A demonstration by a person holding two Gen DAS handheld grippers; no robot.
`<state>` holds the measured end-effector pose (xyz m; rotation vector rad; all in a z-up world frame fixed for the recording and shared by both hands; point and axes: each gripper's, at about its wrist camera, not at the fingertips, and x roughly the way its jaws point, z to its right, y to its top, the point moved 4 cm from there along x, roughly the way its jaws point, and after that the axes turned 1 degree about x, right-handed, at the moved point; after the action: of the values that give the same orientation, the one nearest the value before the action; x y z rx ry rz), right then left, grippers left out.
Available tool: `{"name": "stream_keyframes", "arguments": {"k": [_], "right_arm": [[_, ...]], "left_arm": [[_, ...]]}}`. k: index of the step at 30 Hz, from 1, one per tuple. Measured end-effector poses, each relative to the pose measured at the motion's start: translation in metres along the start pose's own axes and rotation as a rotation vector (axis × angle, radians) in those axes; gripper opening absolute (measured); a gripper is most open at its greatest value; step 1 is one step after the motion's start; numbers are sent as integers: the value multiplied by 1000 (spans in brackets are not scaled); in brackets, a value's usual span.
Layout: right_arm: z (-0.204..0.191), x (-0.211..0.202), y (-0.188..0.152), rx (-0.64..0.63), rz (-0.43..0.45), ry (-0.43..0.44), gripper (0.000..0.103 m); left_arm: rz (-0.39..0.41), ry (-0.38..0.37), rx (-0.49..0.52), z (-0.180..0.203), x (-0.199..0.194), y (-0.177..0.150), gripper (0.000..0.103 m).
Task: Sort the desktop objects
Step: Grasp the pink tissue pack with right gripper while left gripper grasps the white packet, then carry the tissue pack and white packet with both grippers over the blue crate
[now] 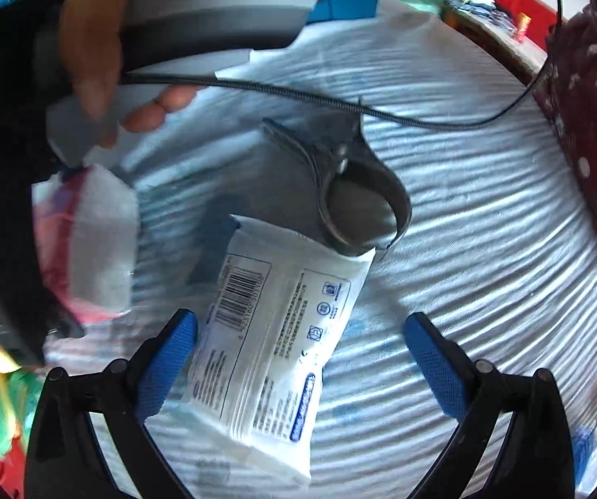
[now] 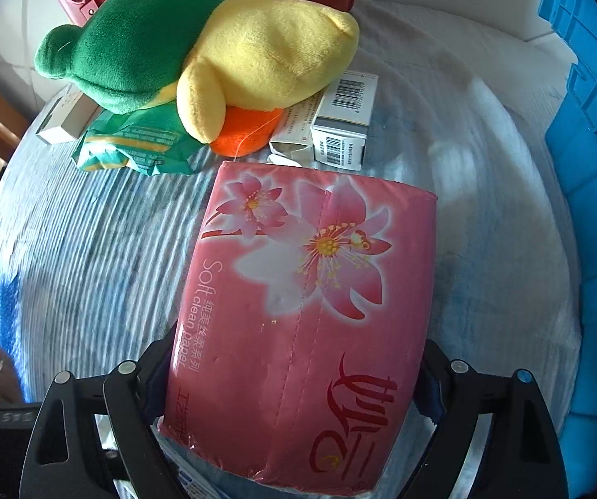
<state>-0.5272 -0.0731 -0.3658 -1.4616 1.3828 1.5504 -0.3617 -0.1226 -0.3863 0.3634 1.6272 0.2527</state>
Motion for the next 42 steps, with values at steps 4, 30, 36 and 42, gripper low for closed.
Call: {"name": "stream_keyframes", "arguments": {"k": [4, 30, 36, 42], "right_arm": [[2, -3, -1, 3, -1, 0, 91], [-39, -129, -71, -59, 252, -95, 79], [-73, -198, -88, -88, 416, -75, 79], [-88, -283, -121, -84, 621, -98, 79]], "left_arm": [[59, -79, -85, -21, 6, 1, 94], [222, 558, -1106, -9, -122, -86, 48], [264, 823, -1114, 3, -212, -69, 48], [358, 988, -1017, 14, -285, -17, 48]]}}
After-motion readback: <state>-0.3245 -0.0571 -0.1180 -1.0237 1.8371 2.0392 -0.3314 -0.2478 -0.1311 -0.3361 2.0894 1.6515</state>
